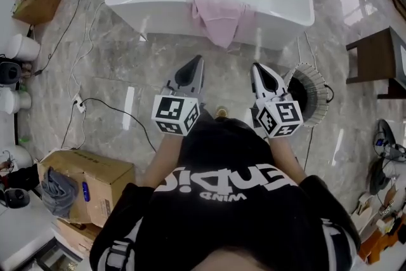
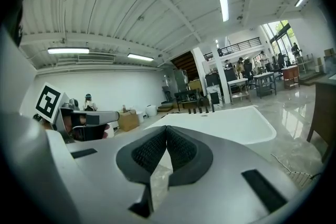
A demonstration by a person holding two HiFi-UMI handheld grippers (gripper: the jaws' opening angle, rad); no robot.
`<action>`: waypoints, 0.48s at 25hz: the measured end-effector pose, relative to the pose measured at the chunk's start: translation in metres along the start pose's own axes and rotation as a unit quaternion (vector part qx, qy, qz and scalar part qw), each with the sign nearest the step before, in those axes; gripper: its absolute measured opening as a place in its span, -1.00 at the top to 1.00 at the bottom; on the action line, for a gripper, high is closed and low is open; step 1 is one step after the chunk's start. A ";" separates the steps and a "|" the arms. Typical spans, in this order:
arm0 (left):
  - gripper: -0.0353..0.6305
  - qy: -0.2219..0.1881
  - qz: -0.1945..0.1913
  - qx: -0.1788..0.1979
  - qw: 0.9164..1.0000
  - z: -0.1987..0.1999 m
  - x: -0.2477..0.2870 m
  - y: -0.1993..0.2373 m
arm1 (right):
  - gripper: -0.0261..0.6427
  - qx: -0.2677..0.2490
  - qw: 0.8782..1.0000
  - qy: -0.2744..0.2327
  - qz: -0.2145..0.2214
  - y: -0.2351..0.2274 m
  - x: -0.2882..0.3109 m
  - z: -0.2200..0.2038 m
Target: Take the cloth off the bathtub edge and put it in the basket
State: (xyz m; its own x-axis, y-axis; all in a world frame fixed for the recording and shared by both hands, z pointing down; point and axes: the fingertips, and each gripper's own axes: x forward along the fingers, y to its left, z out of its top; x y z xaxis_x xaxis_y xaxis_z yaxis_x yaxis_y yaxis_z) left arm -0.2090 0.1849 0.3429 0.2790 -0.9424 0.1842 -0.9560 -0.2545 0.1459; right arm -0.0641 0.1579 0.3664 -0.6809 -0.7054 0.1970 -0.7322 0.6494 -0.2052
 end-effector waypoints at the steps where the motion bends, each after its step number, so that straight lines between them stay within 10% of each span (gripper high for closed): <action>1: 0.86 0.000 0.003 0.000 1.000 0.001 0.005 0.003 | 0.88 0.001 1.000 0.002 0.001 -0.004 0.006 0.001; 12: 0.86 0.000 0.003 -0.001 1.000 0.015 0.090 0.054 | 0.88 0.004 1.000 0.015 -0.003 -0.048 0.090 0.012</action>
State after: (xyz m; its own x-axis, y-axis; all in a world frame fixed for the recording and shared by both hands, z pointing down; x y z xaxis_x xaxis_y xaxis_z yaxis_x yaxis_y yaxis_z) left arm -0.2372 0.0831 0.3533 0.2725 -0.9443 0.1845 -0.9578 -0.2479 0.1456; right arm -0.0902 0.0594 0.3825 -0.6770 -0.7004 0.2259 -0.7360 0.6430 -0.2119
